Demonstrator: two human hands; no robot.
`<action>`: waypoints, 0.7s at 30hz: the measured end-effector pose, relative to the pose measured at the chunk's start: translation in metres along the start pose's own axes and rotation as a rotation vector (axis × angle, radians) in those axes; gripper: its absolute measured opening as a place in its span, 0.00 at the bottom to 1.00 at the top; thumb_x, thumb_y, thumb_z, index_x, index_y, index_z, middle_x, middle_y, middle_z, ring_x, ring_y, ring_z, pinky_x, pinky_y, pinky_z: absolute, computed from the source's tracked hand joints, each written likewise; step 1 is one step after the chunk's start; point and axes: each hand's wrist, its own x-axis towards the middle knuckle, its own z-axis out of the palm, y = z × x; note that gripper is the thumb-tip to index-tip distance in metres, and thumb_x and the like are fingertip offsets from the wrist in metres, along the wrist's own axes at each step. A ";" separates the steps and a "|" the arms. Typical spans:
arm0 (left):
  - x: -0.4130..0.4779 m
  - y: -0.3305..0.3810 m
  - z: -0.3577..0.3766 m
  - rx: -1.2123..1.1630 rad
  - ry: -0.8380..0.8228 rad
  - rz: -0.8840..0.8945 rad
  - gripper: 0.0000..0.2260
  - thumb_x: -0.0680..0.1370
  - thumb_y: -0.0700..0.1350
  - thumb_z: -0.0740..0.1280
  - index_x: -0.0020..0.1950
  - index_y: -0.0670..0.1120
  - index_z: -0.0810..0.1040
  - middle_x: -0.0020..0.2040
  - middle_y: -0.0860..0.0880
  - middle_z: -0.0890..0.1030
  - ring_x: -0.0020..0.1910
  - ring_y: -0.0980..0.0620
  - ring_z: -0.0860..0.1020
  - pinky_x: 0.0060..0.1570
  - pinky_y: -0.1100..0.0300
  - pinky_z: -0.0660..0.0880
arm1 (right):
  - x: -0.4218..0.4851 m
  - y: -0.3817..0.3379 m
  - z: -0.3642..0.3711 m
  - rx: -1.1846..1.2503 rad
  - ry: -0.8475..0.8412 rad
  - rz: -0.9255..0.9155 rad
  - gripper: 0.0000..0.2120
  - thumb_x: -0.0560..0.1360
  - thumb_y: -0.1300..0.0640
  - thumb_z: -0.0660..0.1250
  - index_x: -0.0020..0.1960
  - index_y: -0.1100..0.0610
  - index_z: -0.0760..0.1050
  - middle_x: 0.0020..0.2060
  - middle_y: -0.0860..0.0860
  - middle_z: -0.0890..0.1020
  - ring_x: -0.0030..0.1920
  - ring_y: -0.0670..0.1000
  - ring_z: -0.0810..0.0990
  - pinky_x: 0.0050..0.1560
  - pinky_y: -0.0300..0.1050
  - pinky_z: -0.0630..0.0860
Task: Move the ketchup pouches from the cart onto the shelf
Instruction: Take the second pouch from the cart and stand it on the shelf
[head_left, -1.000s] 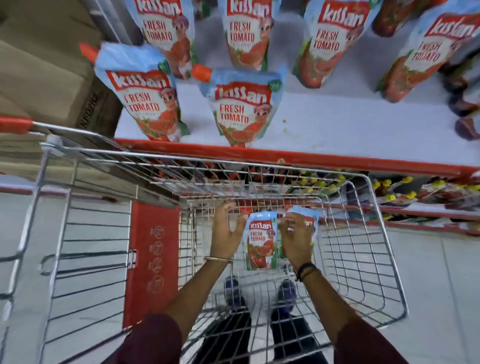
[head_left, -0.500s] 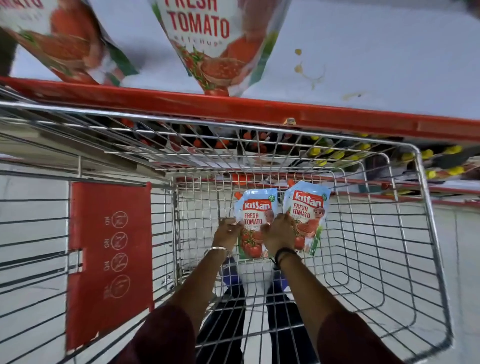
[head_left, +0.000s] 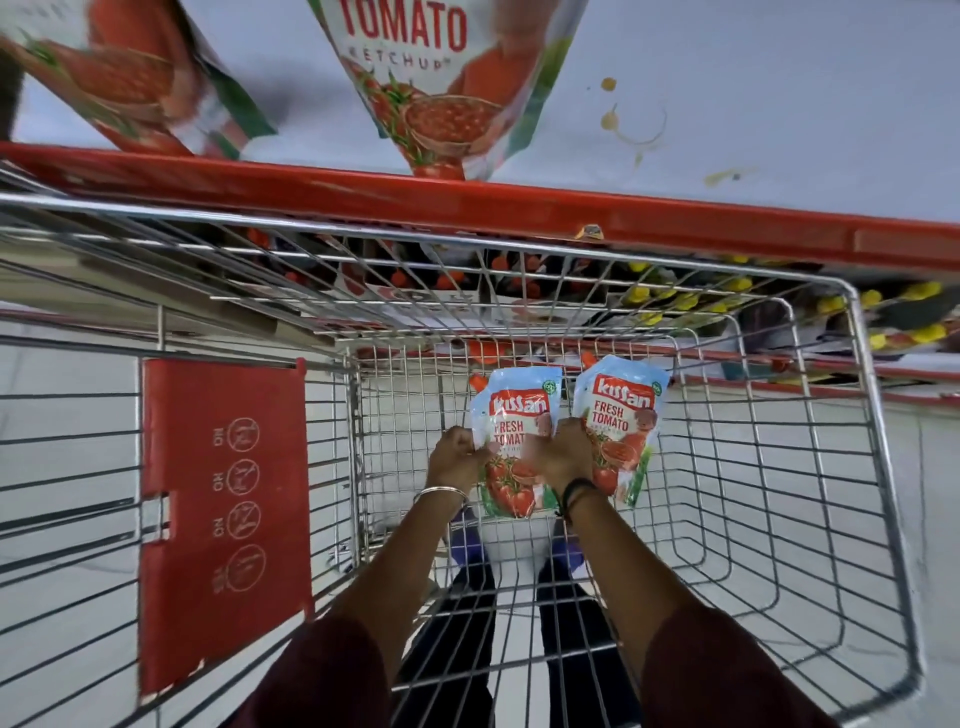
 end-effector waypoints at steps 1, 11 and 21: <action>-0.005 0.003 -0.001 0.006 0.009 0.023 0.17 0.55 0.53 0.75 0.32 0.49 0.69 0.42 0.41 0.79 0.44 0.44 0.77 0.48 0.43 0.77 | -0.002 0.001 -0.004 0.031 -0.013 -0.021 0.13 0.75 0.57 0.66 0.56 0.63 0.74 0.44 0.52 0.80 0.45 0.54 0.80 0.33 0.35 0.76; -0.101 0.082 -0.010 0.057 -0.036 0.310 0.12 0.61 0.46 0.75 0.36 0.51 0.73 0.43 0.44 0.82 0.48 0.43 0.80 0.52 0.38 0.77 | -0.080 -0.021 -0.081 0.195 0.038 -0.246 0.05 0.72 0.68 0.66 0.46 0.65 0.79 0.35 0.49 0.80 0.32 0.44 0.78 0.24 0.23 0.68; -0.211 0.173 -0.012 0.075 -0.027 0.697 0.11 0.70 0.35 0.70 0.36 0.48 0.71 0.40 0.47 0.81 0.43 0.47 0.80 0.40 0.56 0.79 | -0.169 -0.065 -0.163 0.408 0.246 -0.567 0.09 0.72 0.65 0.70 0.49 0.64 0.73 0.40 0.55 0.82 0.40 0.50 0.82 0.33 0.29 0.76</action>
